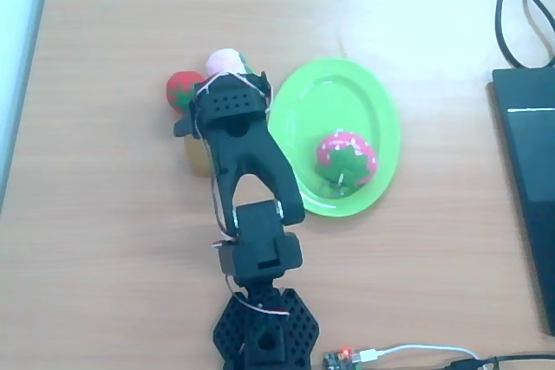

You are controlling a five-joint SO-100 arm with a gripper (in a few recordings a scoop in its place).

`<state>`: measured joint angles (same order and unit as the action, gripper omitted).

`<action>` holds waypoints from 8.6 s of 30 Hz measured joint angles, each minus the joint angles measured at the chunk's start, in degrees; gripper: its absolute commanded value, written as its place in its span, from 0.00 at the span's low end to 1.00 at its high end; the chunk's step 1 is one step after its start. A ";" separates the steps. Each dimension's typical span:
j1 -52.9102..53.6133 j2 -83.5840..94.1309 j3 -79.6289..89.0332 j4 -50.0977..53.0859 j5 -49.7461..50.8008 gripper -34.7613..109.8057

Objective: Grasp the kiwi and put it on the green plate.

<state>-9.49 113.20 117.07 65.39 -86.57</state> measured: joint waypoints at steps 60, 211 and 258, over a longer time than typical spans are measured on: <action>0.09 -15.64 -0.18 -6.06 2.20 0.38; 20.57 -0.09 -18.28 4.39 50.36 0.18; 8.61 74.00 61.26 -2.37 86.40 0.18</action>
<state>-0.88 187.21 178.33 63.02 -0.18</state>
